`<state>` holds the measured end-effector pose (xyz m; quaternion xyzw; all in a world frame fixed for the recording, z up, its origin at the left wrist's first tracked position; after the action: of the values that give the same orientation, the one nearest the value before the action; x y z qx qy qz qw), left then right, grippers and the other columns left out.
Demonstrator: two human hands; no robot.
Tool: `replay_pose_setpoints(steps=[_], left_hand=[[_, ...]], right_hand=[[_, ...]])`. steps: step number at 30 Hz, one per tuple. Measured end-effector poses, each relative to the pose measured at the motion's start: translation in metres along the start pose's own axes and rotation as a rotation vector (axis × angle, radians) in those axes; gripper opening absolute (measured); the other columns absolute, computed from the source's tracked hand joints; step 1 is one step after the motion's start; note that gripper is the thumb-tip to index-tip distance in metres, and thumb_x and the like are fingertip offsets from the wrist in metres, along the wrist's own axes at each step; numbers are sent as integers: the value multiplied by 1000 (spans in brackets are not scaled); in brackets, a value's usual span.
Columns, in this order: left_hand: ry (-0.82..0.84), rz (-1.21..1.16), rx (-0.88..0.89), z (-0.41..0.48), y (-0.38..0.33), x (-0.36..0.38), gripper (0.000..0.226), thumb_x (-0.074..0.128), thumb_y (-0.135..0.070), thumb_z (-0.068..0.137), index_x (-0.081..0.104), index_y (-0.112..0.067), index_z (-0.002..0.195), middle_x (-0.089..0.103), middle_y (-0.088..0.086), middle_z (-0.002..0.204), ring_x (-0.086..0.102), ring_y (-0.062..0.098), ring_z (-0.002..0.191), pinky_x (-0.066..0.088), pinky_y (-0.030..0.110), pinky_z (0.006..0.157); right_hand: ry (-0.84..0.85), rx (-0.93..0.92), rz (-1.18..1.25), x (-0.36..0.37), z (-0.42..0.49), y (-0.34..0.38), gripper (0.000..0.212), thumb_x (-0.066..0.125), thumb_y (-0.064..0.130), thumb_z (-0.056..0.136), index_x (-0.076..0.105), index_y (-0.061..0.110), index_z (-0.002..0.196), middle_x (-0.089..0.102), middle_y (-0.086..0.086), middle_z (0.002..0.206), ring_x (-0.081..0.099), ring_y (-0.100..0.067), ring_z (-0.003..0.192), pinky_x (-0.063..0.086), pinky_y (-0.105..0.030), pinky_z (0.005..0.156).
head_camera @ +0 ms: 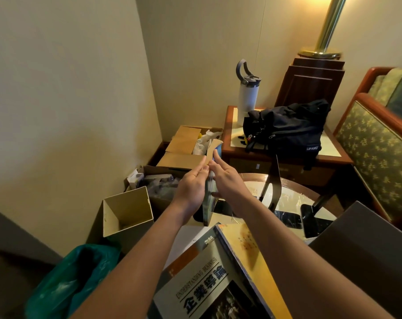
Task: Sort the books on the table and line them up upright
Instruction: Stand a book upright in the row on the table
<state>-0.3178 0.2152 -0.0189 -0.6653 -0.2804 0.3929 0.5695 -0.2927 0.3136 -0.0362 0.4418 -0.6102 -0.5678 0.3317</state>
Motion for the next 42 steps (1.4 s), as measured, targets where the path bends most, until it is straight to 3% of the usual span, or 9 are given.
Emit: replay_pose_setpoints(steps=[4, 7, 9, 14, 21, 26, 31, 37, 42], left_hand=[[28, 22, -7, 3, 3, -4, 47, 32, -40, 108, 29, -38, 154, 39, -1, 158, 36, 21, 145, 35, 44, 117], [25, 137, 33, 2, 0, -4, 48, 32, -46, 106, 26, -42, 154, 42, -4, 156, 41, 19, 141, 41, 33, 107], [12, 171, 56, -2, -2, -2, 52, 33, -49, 105, 25, -41, 155, 46, -3, 154, 45, 18, 139, 42, 32, 103], [-23, 129, 40, -7, 2, -1, 60, 33, -58, 100, 27, -36, 156, 49, -1, 151, 45, 21, 139, 44, 47, 110], [10, 157, 62, -8, 1, 1, 64, 38, -60, 98, 27, -35, 156, 49, -2, 151, 46, 18, 138, 47, 42, 108], [12, 103, 64, -11, -1, 4, 48, 34, -44, 106, 35, -33, 153, 42, -9, 156, 37, 10, 144, 37, 31, 115], [42, 93, 49, -8, -1, 4, 44, 32, -34, 109, 40, -26, 152, 41, -8, 156, 34, 9, 145, 29, 36, 122], [27, 43, 51, -4, 5, -3, 45, 32, -37, 108, 33, -36, 153, 39, -7, 158, 37, 14, 144, 37, 42, 117], [4, 190, 128, -6, -5, -2, 47, 35, -39, 107, 29, -43, 153, 46, -11, 150, 53, 8, 128, 49, 28, 103]], right_hand=[[47, 3, 34, 1, 1, 2, 52, 40, 44, 106, 23, 46, 154, 44, 4, 153, 48, -19, 130, 44, -53, 108], [25, 0, 53, -6, 0, -2, 54, 45, 45, 104, 25, 46, 154, 40, 5, 157, 44, -22, 138, 46, -54, 105], [5, -12, 79, -9, -2, -4, 52, 47, 46, 102, 29, 48, 151, 40, 6, 157, 45, -22, 138, 45, -57, 106], [-45, -61, 71, -14, -6, 0, 62, 50, 55, 91, 29, 49, 149, 43, 5, 154, 49, -23, 135, 46, -57, 106], [-98, -42, 69, -21, -8, -8, 61, 52, 53, 94, 31, 48, 152, 50, 5, 148, 52, -20, 130, 48, -52, 105], [-24, 3, 95, -8, -10, -6, 49, 47, 51, 101, 34, 50, 149, 43, 5, 154, 46, -24, 136, 50, -58, 101], [-11, -33, 42, -13, -9, 2, 51, 40, 47, 105, 30, 39, 154, 38, 4, 158, 39, -22, 141, 43, -55, 109], [-11, -54, 3, -4, -10, 4, 55, 44, 59, 97, 32, 46, 150, 40, 6, 157, 40, -23, 142, 44, -57, 108], [-82, -49, 65, -11, -15, 4, 66, 47, 57, 90, 32, 40, 153, 43, 5, 155, 43, -20, 140, 43, -52, 111]])
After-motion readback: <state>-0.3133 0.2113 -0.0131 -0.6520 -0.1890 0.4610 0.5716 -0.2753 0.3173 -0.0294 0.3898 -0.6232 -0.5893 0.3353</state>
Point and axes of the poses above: each hand's wrist, its own z-axis towards the middle knuckle, its own x-axis out of the palm, y = z × x, the point moved 9 cm from there along z, towards the middle knuckle
